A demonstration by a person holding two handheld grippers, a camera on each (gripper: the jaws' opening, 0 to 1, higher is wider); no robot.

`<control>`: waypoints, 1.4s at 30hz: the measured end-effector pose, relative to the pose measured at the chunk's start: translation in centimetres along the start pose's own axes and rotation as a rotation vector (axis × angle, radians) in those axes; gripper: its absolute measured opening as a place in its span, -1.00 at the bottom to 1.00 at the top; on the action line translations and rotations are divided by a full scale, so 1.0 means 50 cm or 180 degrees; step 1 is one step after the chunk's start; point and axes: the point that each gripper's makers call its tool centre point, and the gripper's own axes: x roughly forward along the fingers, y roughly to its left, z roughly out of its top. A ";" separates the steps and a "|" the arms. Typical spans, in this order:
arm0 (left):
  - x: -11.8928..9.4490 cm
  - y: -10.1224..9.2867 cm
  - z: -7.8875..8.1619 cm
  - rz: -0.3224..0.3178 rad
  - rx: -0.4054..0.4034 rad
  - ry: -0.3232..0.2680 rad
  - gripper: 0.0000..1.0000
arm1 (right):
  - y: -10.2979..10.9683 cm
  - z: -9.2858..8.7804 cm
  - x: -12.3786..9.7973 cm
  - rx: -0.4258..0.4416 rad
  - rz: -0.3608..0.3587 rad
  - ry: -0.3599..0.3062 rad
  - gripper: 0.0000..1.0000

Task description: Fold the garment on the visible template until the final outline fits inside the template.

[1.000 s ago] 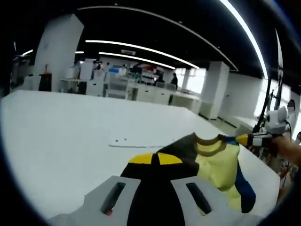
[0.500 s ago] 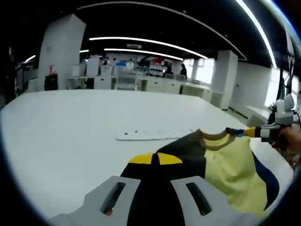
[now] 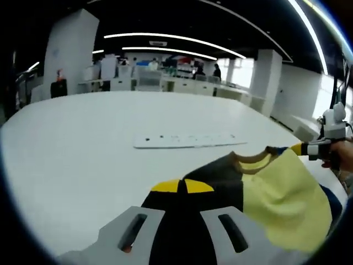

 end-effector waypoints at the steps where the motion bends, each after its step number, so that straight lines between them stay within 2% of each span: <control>1: 0.000 0.000 -0.003 0.0001 0.0004 0.0009 -1.00 | 0.001 -0.003 0.002 0.0013 0.0006 0.0015 -1.00; 12: -0.002 0.016 -0.010 0.0020 0.0156 0.0080 -0.98 | 0.003 -0.014 0.006 0.0008 0.0091 0.0110 -0.96; 22: -0.026 0.023 -0.001 0.0002 0.0232 0.0100 -0.54 | 0.004 -0.010 -0.026 -0.0055 0.0228 0.0175 -0.49; 25: -0.036 0.011 0.002 -0.0091 0.0249 0.0086 -0.41 | 0.018 -0.011 -0.040 0.0042 0.0372 0.0189 -0.24; 31: -0.062 -0.006 0.006 -0.0265 0.0288 0.0046 -0.11 | 0.040 -0.023 -0.070 0.0050 0.0569 0.0277 0.04; 38: -0.101 -0.012 0.003 -0.0378 0.0341 0.0055 0.17 | 0.063 -0.044 -0.113 0.0026 0.0768 0.0373 0.20; 42: -0.124 -0.014 -0.001 -0.0432 0.0339 0.0047 0.28 | 0.070 -0.048 -0.144 -0.0046 0.0855 0.0376 0.22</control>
